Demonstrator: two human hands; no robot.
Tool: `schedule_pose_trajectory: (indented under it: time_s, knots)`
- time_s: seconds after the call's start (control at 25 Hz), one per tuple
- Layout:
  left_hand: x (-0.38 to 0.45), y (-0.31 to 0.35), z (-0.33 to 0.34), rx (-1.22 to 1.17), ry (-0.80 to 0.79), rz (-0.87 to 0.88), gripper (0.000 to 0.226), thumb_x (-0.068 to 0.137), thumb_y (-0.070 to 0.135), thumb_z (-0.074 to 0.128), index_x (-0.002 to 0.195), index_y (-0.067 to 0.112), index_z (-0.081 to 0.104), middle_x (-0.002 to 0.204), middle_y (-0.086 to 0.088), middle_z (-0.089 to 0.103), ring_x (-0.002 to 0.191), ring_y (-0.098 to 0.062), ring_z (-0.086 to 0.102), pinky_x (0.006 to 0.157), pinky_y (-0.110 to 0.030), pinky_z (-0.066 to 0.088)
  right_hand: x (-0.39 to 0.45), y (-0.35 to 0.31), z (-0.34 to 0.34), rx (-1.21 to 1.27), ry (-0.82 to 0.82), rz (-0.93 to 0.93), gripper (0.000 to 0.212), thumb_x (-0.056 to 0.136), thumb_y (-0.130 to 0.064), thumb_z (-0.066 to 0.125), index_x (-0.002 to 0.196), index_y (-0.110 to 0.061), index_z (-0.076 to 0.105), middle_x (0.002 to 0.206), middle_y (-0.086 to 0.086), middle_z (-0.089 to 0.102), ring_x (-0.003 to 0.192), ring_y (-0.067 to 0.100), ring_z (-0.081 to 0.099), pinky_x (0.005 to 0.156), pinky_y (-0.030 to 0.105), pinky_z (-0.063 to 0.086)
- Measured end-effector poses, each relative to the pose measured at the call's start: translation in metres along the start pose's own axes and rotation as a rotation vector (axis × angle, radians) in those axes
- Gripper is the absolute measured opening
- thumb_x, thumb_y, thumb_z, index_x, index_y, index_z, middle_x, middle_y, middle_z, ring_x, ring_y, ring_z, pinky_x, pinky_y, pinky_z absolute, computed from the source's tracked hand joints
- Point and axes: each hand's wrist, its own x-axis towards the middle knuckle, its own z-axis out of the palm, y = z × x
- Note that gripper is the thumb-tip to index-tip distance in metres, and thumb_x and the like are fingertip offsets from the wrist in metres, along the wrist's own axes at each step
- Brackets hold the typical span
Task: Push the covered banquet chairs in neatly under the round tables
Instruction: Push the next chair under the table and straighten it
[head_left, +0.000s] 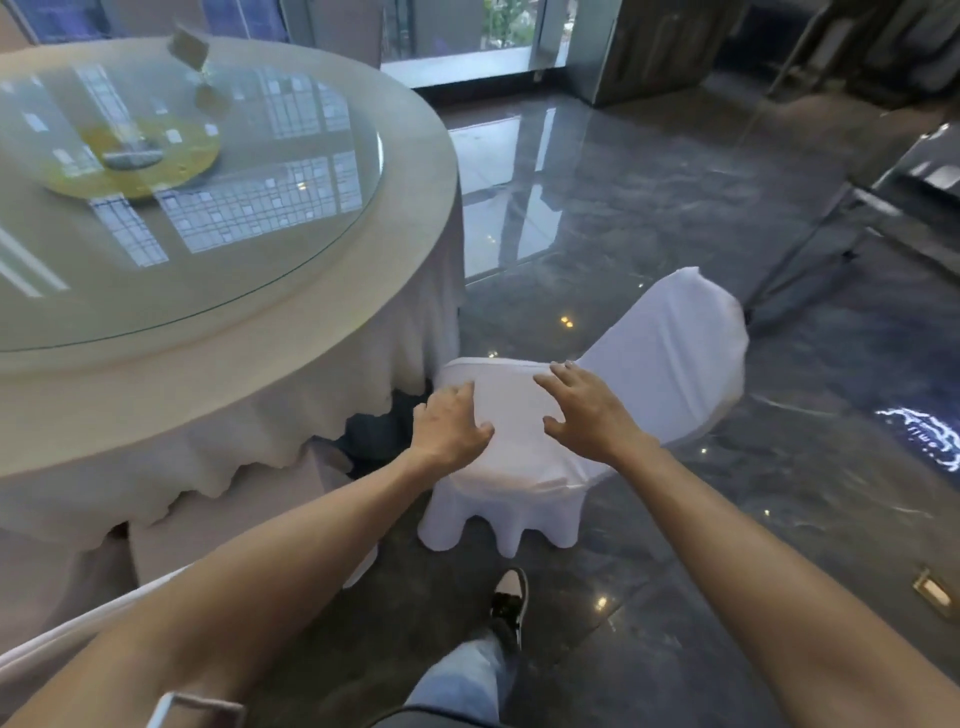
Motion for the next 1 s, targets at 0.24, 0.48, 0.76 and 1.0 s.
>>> schedule_pose_trajectory:
  time_s: [0.24, 0.48, 0.76, 1.0]
  knots:
    - [0.124, 0.099, 0.059, -0.040, -0.014, -0.020, 0.089, 0.088, 0.048, 0.061, 0.156, 0.015, 0.014, 0.160, -0.017, 0.022, 0.147, -0.035, 0.021, 0.116, -0.052, 0.026, 0.051, 0.132, -0.026, -0.071, 0.085, 0.021, 0.071, 0.087, -0.041, 0.061, 0.149, -0.018, 0.034, 0.160, 0.013, 0.021, 0.149, 0.034, 0.009, 0.116, 0.056, 0.021]
    - [0.192, 0.189, 0.105, -0.135, -0.049, -0.065, 0.099, 0.088, 0.056, 0.060, 0.157, 0.019, 0.000, 0.165, -0.015, 0.000, 0.151, -0.037, 0.000, 0.119, -0.058, 0.013, 0.088, 0.246, -0.038, -0.172, 0.020, -0.034, 0.072, 0.095, -0.054, 0.044, 0.155, -0.027, 0.016, 0.164, 0.005, 0.001, 0.150, 0.025, -0.008, 0.120, 0.052, 0.005]
    - [0.214, 0.257, 0.183, -0.367, -0.349, -0.009, 0.127, 0.050, 0.093, 0.063, 0.152, 0.043, 0.006, 0.161, 0.008, 0.022, 0.145, -0.024, 0.029, 0.110, -0.054, 0.039, 0.110, 0.377, -0.035, -0.236, -0.268, -0.180, 0.082, 0.089, -0.062, 0.044, 0.156, -0.030, 0.008, 0.164, 0.003, -0.003, 0.151, 0.023, -0.005, 0.122, 0.050, 0.002]
    - [0.211, 0.363, 0.229, -0.410, -0.359, -0.213, 0.105, 0.057, 0.077, 0.075, 0.138, 0.022, 0.039, 0.134, -0.002, 0.052, 0.118, -0.024, 0.052, 0.099, -0.044, 0.048, 0.127, 0.471, -0.043, -0.164, -0.410, -0.569, 0.070, 0.081, -0.057, 0.042, 0.141, -0.022, 0.047, 0.156, 0.004, 0.033, 0.150, 0.024, 0.008, 0.123, 0.044, 0.005]
